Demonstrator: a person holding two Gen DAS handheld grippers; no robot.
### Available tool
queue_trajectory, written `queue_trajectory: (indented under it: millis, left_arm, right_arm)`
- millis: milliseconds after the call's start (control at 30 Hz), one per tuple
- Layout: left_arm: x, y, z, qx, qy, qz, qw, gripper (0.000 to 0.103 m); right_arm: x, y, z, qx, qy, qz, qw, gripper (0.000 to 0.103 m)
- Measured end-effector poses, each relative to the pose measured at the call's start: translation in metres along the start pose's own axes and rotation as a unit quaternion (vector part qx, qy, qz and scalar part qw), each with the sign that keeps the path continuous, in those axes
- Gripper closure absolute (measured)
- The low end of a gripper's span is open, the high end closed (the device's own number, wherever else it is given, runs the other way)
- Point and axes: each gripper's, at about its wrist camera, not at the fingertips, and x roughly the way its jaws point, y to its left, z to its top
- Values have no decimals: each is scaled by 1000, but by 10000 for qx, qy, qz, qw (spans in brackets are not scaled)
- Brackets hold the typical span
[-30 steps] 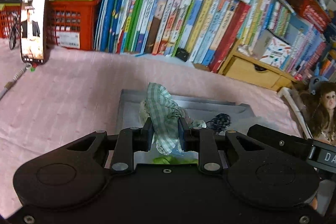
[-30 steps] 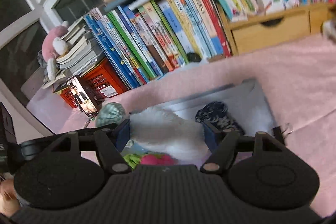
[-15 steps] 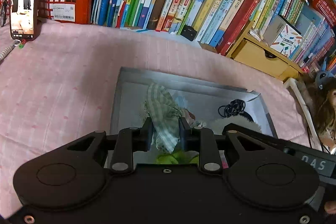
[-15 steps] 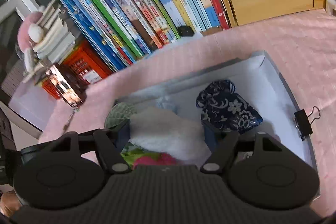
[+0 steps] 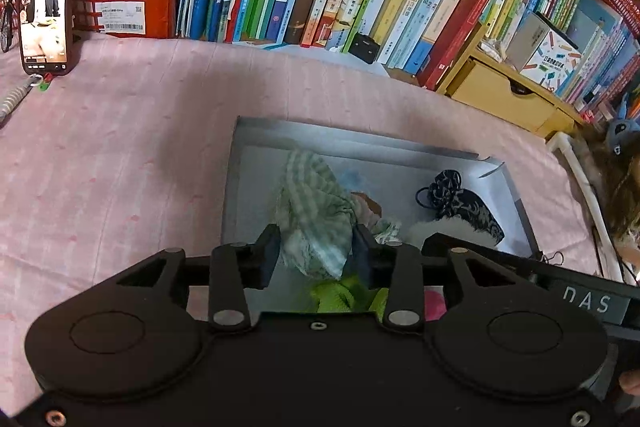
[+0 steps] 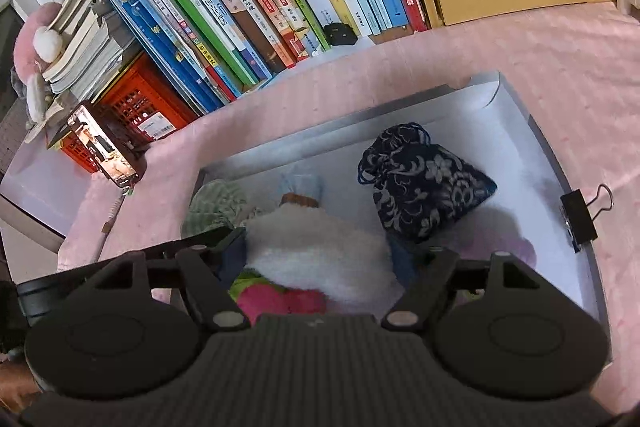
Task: Organize soft objects
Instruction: 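Open the left tool to drop the gingham cloth while the right tool drops the fluffy ball, then move both tools back from the tray toward the yellow sequined balls and white tissue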
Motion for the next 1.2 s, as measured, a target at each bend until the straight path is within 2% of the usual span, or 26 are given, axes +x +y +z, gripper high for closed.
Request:
queue_trajectory:
  millis: [33,200,533,900,1200]
  left_arm:
    - [-1,0,-1,13,0,10,10000,62]
    - [-9,-1,-5,153,-71,73,9998,51]
    - [-40,-11,-15,520,-408,195,9976,31]
    - [-82,-34,-39,955,-843,326,9913,23]
    - [-122,-55,-70,1311,-1139,145,9847,20]
  right_arm:
    - [0,0,0,-5,-3,-3,10000,20]
    - [-6,-1,0,-26,-49,74,10000,14]
    - [-27,-3,-3,-144,-202,170,9995,11]
    - [-64,-1,-15,-567,-580,171,9966,7]
    - [-106,-3,-33,-908,-942,251,9911,5]
